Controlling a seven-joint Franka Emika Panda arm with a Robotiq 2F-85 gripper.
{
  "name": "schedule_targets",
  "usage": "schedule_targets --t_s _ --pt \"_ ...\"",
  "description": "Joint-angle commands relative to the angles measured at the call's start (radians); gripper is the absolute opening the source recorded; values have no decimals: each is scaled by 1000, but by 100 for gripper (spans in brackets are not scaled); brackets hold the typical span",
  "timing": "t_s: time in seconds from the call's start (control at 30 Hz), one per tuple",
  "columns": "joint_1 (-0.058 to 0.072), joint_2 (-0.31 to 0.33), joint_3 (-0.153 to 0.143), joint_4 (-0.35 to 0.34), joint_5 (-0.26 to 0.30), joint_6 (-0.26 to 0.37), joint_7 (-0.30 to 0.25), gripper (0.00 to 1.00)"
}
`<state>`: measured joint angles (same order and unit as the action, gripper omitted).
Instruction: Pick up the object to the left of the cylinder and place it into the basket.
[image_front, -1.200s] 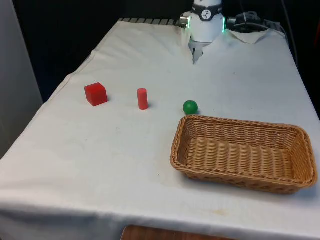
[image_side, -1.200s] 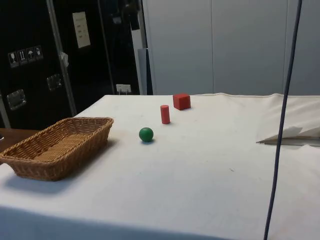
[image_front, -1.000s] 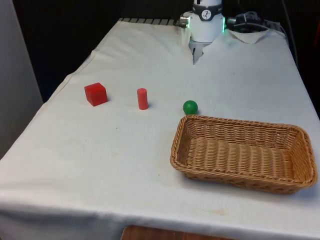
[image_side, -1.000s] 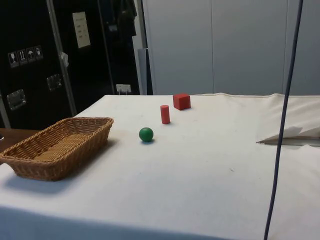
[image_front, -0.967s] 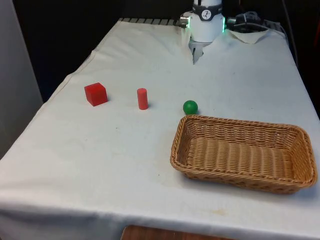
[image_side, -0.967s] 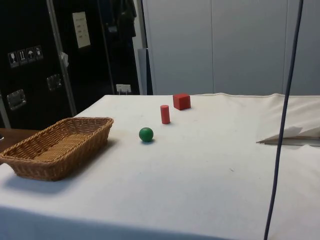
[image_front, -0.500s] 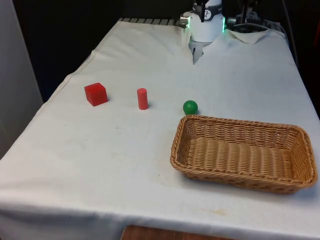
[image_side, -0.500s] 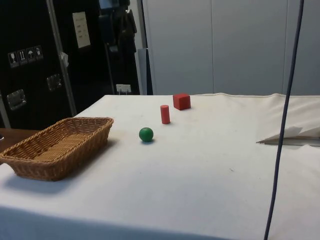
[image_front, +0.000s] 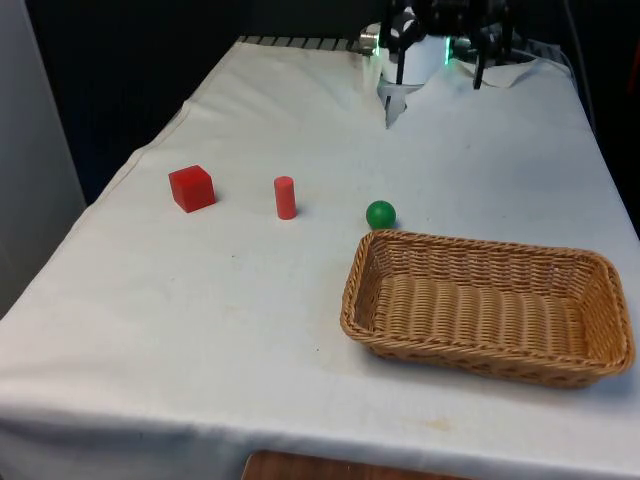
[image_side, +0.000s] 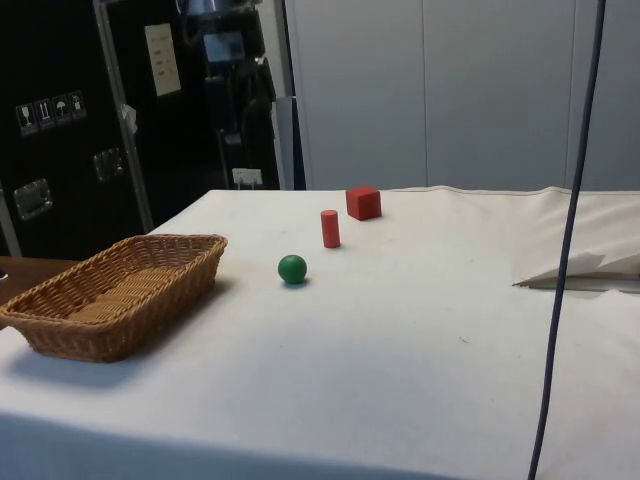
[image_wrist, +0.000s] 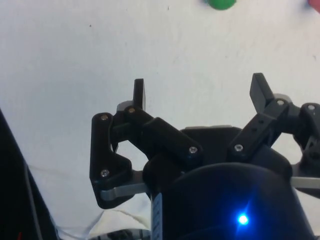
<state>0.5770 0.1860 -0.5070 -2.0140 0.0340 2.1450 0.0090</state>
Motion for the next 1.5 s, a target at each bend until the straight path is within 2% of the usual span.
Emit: schedule_targets --t_s 0.0,0.07,0.27,0.3,0.53,0.57,0.6,0.7,0.77,0.83,0.87,0.9,0.97,1.0,1.07,1.17,1.2,1.23,1.47 --pt "0 0 0 0 0 0 0 100" --pt "0 7 1 -32 3 54 -7 100" --pt "-1 15 6 -81 9 123 -10 100" --pt "0 14 4 -76 1 107 -6 100" --pt "-3 28 7 -132 12 213 -12 100" --pt "0 26 5 -119 3 184 -6 100" --pt "-4 30 7 -139 13 226 -13 100" --pt "-8 35 7 -159 16 261 -18 100" --pt "-15 40 6 -177 22 288 -28 100" --pt "-20 45 4 -187 28 307 -38 100" --pt "-14 46 -1 -183 14 294 -26 100" --pt "-22 48 3 -191 31 314 -43 100" --pt "-26 55 2 -198 39 330 -54 100" --pt "-32 63 1 -205 45 347 -63 100" --pt "-33 67 1 -207 48 354 -67 100" --pt "-42 88 -1 -220 72 391 -93 100" --pt "-34 86 -9 -212 53 371 -77 100" --pt "-44 93 -1 -223 79 400 -101 100" --pt "-58 144 2 -235 148 469 -161 100"
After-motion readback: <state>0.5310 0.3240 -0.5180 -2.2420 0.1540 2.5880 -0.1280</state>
